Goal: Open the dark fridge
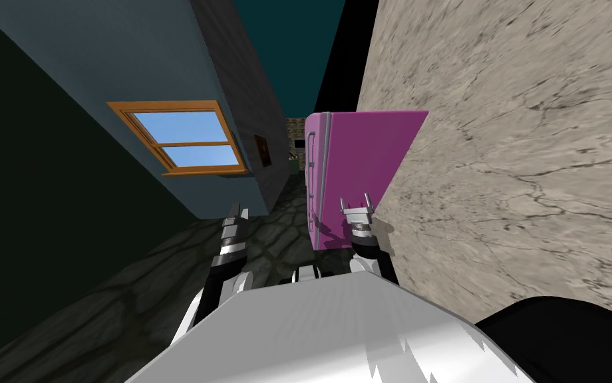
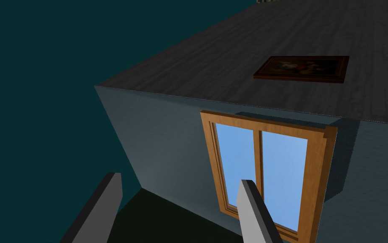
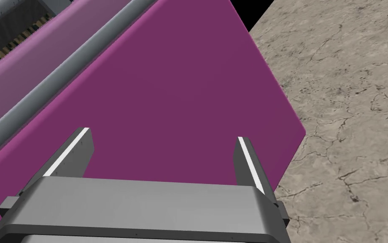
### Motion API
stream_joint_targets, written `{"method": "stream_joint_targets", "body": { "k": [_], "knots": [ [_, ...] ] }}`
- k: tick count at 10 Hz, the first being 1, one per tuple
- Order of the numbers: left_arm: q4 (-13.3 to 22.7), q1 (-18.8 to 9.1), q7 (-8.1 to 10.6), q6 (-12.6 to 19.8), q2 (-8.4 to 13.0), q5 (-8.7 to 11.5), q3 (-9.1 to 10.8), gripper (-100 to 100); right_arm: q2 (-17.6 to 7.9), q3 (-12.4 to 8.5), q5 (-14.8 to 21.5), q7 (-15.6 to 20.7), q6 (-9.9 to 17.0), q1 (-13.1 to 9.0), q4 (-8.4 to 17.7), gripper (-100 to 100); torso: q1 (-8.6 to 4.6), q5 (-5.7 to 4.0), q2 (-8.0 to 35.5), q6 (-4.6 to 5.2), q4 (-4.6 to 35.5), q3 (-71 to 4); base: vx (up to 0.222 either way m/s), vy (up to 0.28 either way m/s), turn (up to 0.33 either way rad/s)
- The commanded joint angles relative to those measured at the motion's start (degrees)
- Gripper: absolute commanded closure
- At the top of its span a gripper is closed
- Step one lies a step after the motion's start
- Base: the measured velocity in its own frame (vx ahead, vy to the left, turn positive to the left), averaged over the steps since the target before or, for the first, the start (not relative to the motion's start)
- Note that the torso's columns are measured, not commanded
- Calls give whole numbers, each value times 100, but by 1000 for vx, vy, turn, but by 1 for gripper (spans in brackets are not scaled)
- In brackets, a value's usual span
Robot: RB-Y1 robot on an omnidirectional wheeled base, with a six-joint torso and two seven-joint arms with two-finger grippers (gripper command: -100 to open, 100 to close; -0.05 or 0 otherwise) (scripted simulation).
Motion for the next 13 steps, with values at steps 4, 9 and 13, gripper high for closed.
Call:
{"method": "stream_joint_targets", "body": {
  "k": [4,9,13],
  "knots": [
    [0,0,0,0,0,0,0,0,-186,380,-866,-598,240,-154,114,-100,-1,0,8,0,2,5,63,-35,4],
    [0,0,0,0,0,0,0,0,-294,621,-1481,-977,370,-251,201,-100,4,2,0,-1,1,1,59,-39,6],
    [0,0,0,0,0,0,0,0,-389,850,-2029,-1356,479,-345,296,-100,-3,0,2,0,1,2,57,-37,9]
  ]
}}
